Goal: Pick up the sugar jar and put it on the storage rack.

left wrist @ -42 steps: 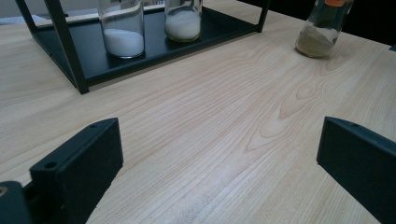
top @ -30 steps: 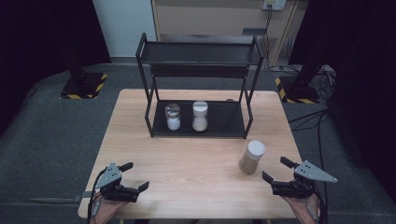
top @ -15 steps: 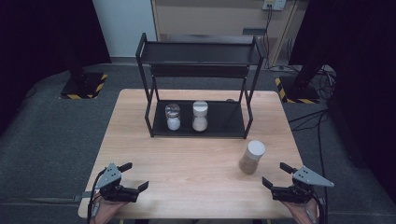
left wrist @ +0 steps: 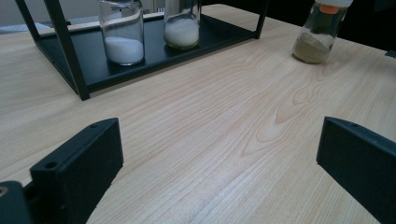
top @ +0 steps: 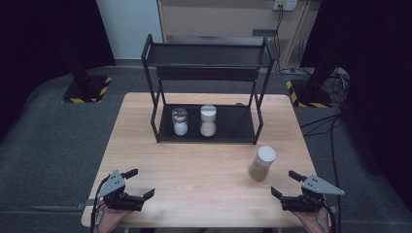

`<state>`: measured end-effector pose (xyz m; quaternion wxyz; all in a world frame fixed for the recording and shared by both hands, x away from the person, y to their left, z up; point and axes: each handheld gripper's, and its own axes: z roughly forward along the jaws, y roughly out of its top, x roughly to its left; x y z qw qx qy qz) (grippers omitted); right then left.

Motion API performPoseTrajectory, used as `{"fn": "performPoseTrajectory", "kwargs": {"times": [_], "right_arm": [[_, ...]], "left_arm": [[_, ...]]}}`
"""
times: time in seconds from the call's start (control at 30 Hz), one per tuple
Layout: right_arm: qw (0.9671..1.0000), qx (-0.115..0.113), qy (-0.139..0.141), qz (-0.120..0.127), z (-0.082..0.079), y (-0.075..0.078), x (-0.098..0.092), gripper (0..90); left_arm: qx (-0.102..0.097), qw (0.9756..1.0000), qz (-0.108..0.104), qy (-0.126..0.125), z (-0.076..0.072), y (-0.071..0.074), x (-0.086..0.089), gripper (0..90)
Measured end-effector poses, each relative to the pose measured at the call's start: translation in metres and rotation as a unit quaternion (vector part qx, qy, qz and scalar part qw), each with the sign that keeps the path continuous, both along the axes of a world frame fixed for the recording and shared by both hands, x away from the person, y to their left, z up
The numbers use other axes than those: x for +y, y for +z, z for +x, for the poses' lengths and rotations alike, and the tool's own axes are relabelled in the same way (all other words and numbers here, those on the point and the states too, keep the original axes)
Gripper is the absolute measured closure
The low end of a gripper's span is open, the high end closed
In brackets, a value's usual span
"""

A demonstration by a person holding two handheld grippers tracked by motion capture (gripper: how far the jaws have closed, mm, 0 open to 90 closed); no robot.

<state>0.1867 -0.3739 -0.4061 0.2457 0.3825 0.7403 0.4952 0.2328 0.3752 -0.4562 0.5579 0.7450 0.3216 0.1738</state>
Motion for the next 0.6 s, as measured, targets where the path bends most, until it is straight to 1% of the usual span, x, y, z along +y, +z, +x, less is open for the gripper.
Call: {"fn": "performPoseTrajectory", "kwargs": {"times": [0.6], "right_arm": [[1.0000, 0.003, -0.003, -0.001, 0.0001, 0.0004, 0.0006, 6.9]], "left_arm": [[0.003, 1.0000, -0.002, -0.003, 0.0017, -0.0006, 0.0000, 0.0]]}}
